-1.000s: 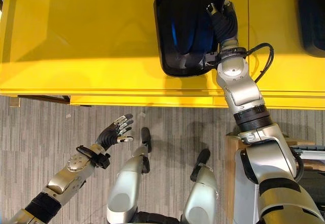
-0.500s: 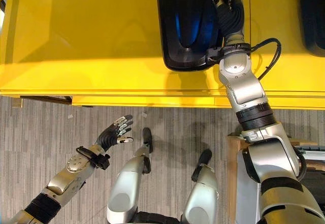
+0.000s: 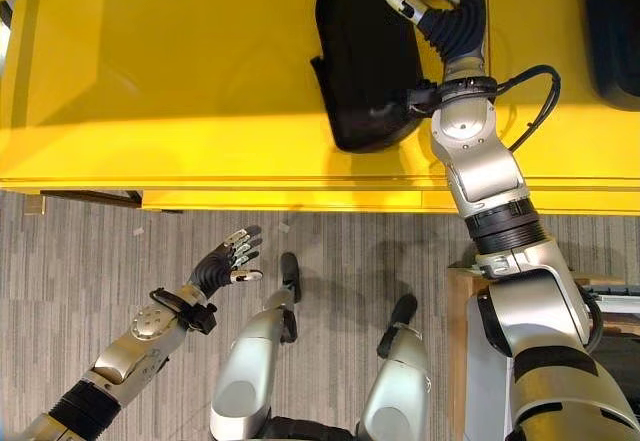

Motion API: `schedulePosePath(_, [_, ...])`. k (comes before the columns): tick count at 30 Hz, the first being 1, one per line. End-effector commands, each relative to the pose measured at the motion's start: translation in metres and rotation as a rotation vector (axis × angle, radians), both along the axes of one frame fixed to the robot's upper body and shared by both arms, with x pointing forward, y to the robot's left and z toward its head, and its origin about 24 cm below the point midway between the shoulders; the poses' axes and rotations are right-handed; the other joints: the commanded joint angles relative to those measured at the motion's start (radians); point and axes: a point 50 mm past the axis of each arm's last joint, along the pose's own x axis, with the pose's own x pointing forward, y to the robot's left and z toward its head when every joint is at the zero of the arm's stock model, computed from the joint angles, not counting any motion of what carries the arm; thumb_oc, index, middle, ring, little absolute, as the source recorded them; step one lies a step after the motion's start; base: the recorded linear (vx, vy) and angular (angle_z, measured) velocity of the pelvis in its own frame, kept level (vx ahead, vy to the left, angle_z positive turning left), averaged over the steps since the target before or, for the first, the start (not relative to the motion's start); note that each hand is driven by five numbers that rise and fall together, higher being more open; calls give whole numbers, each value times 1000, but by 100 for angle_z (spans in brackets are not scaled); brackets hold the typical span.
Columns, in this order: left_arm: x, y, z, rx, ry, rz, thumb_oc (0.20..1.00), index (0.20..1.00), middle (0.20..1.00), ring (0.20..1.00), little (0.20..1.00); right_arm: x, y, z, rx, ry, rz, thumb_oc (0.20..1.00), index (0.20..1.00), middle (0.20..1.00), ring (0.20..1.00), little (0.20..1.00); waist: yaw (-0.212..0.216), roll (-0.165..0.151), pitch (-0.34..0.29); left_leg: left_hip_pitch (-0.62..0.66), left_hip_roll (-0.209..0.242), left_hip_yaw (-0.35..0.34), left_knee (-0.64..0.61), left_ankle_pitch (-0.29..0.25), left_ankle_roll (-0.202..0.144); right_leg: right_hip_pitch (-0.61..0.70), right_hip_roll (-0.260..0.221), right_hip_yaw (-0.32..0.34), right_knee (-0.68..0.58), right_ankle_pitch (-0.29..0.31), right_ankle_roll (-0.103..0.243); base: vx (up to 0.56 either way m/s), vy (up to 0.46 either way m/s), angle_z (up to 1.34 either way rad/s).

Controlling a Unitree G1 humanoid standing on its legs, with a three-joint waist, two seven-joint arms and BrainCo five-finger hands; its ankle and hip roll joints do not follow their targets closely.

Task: Move parts from the plastic box to the shelf.

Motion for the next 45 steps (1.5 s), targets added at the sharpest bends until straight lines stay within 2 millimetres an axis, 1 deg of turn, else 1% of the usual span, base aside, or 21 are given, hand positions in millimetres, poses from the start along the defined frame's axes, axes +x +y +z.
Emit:
schedulePosePath(1, [-9,-14,16,-58,-83,-59,1000,1000,1000,1000,1000,-30,8,65,-8,-291,34,1000,1000,1000,1000,1000,12,-8,-23,53,66,-3,80,-158,-49,-32,-15,-27,-14,35,-14,0,0,0])
schedulePosePath(9, [-9,-16,13,-63,-76,-59,1000,1000,1000,1000,1000,-39,12,66,39,-372,27,1000,1000,1000,1000,1000,8,-5,-23,61,65,-1,75,-156,-49,-24,-13,-21,-22,37,-14,-1,2,-1])
schedulePosePath(11, [-9,-17,13,-67,-75,-58,1000,1000,1000,1000,1000,-45,15,70,32,-438,33,1000,1000,1000,1000,1000,6,-4,-23,66,65,0,74,-156,-49,-18,-13,-20,-23,36,-15,0,0,0])
schedulePosePath(14, [-9,-17,12,-73,-71,-51,1000,1000,1000,1000,1000,-61,29,72,-38,-518,79,1000,1000,1000,1000,1000,-2,-4,-23,76,64,0,73,-157,-50,-10,-14,-15,-24,35,-14,12,23,-1])
schedulePosePath(15, [-10,-16,11,-80,-69,-43,1000,1000,1000,1000,1000,-65,31,67,-82,-519,90,1000,1000,1000,1000,1000,-8,-6,-23,79,65,1,72,-158,-50,-8,-13,-12,-25,36,-14,22,48,-2])
schedulePosePath(16, [-12,-11,10,-80,-73,-26,1000,1000,1000,1000,1000,-74,31,48,-172,-495,97,1000,1000,1000,1000,1000,-27,-15,-23,86,69,9,69,-157,-49,-6,-12,-4,-31,41,-11,23,57,0])
schedulePosePath(18, [-13,-6,10,-100,-78,12,1000,1000,1000,1000,1000,-84,29,25,-264,-459,111,1000,1000,1000,1000,1000,-56,-27,-23,96,78,24,69,-159,-49,-1,-7,11,-41,46,-6,16,43,1])
schedulePosePath(19, [-13,-5,10,-100,-79,17,1000,1000,1000,1000,1000,-86,29,23,-277,-459,110,1000,1000,1000,1000,1000,-59,-29,-23,97,79,26,69,-159,-49,-1,-6,12,-43,46,-5,8,14,-16])
schedulePosePath(20, [-14,-3,9,-100,-82,33,1000,1000,1000,1000,1000,-92,27,12,-321,-440,119,1000,1000,1000,1000,1000,-73,-37,-23,101,85,32,68,-160,-50,2,-2,17,-48,49,-3,3,6,-23])
schedulePosePath(21, [-14,-3,9,-101,-82,37,1000,1000,1000,1000,1000,-94,27,9,-323,-434,124,1000,1000,1000,1000,1000,-76,-39,-23,102,86,34,68,-160,-50,2,-1,18,-49,50,-3,8,11,-22])
schedulePosePath(22, [-13,-1,10,-104,-86,58,1000,1000,1000,1000,1000,-100,24,-3,-336,-399,144,1000,1000,1000,1000,1000,-92,-46,-23,105,92,40,69,-161,-52,3,4,25,-51,51,-1,7,7,-10])
schedulePosePath(23, [-13,0,10,-104,-86,62,1000,1000,1000,1000,1000,-101,24,-5,-346,-396,143,1000,1000,1000,1000,1000,-94,-48,-23,106,93,41,70,-162,-53,3,5,26,-52,51,0,5,3,-5])
schedulePosePath(25, [-13,5,11,-110,-94,99,1000,1000,1000,1000,1000,-111,22,-26,-428,-370,139,1000,1000,1000,1000,1000,-118,-61,-23,107,102,53,73,-164,-53,4,12,36,-61,55,4,-6,-2,-15])
schedulePosePath(26, [-14,6,11,-110,-94,101,1000,1000,1000,1000,1000,-111,22,-27,-430,-366,140,1000,1000,1000,1000,1000,-119,-62,-23,107,102,53,72,-164,-53,5,13,36,-62,56,4,-12,-6,-28])
schedulePosePath(27, [-15,10,11,-107,-101,121,1000,1000,1000,1000,1000,-114,19,-40,-463,-305,154,1000,1000,1000,1000,1000,-131,-69,-23,107,108,57,72,-164,-54,5,17,41,-67,57,7,-10,-8,-21])
schedulePosePath(31, [-18,18,13,-103,-109,146,1000,1000,1000,1000,1000,-119,15,-61,-495,-222,202,1000,1000,1000,1000,1000,-145,-81,-23,106,115,65,73,-166,-54,9,23,46,-80,58,11,-19,-17,-13])
schedulePosePath(33, [-20,23,14,-101,-115,162,1000,1000,1000,1000,1000,-127,15,-78,-549,-172,236,1000,1000,1000,1000,1000,-155,-91,-23,99,119,67,77,-167,-54,7,29,49,-86,58,13,-30,-34,-5])
schedulePosePath(36, [-22,25,14,-97,-122,163,1000,1000,1000,1000,1000,-130,18,-87,-617,-174,237,1000,1000,1000,1000,1000,-156,-96,-23,95,119,67,78,-167,-51,8,33,52,-95,62,14,-22,-31,-6])
schedulePosePath(38, [-22,27,16,-91,-128,161,1000,1000,1000,1000,1000,-131,20,-91,-645,-170,262,1000,1000,1000,1000,1000,-152,-100,-23,92,120,64,78,-167,-51,12,38,50,-105,62,16,-19,-35,-3])
schedulePosePath(40, [-22,29,18,-86,-131,159,1000,1000,1000,1000,1000,-132,25,-96,-724,-176,282,1000,1000,1000,1000,1000,-148,-101,-23,88,119,60,79,-167,-52,13,40,47,-107,61,17,0,0,0])
schedulePosePath(45, [-19,31,21,-68,-133,141,1000,1000,1000,1000,1000,-121,35,-114,-946,-96,291,1000,1000,1000,1000,1000,-122,-105,-23,74,117,42,84,-166,-49,19,46,33,-111,55,15,-9,-47,2])
